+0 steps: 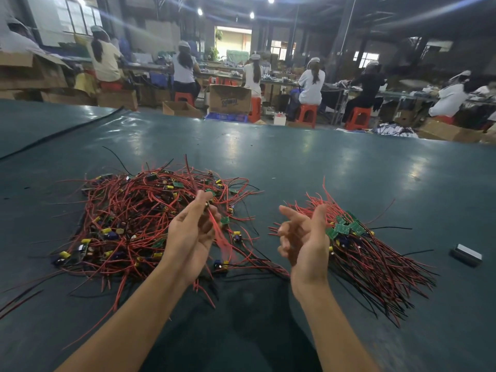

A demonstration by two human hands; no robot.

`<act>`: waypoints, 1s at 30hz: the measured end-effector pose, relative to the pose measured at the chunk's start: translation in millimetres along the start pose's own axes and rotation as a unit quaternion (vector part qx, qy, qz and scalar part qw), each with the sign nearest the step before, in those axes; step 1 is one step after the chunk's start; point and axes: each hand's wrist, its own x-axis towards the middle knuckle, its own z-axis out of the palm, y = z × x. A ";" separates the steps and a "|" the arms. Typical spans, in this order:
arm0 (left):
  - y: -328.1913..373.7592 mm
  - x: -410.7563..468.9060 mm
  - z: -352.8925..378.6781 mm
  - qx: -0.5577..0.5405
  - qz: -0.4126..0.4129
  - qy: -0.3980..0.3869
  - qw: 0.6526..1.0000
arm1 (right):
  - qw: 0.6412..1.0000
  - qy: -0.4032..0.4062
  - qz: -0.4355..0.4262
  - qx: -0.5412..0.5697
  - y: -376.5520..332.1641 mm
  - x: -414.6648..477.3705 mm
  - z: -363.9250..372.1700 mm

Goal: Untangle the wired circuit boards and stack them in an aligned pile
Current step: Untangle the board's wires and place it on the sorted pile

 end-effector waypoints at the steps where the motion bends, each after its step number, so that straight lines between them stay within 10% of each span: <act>1: -0.1 -1.0 1.1 0.018 -0.011 -0.025 0.999 | 0.999 -0.007 0.019 -0.030 1.0 -1.2 1.7; 9: -12.7 -15.1 5.5 0.208 -0.072 -0.204 0.954 | 0.976 -0.113 0.169 -0.074 7.4 -18.6 20.9; 18: -23.6 -15.0 9.8 0.117 -0.131 -0.118 0.977 | 0.978 -0.026 0.195 0.067 7.5 -18.9 26.2; 30: -39.2 -23.3 9.0 0.245 0.036 -0.142 0.958 | 0.988 -0.048 0.145 0.015 6.2 -34.7 35.1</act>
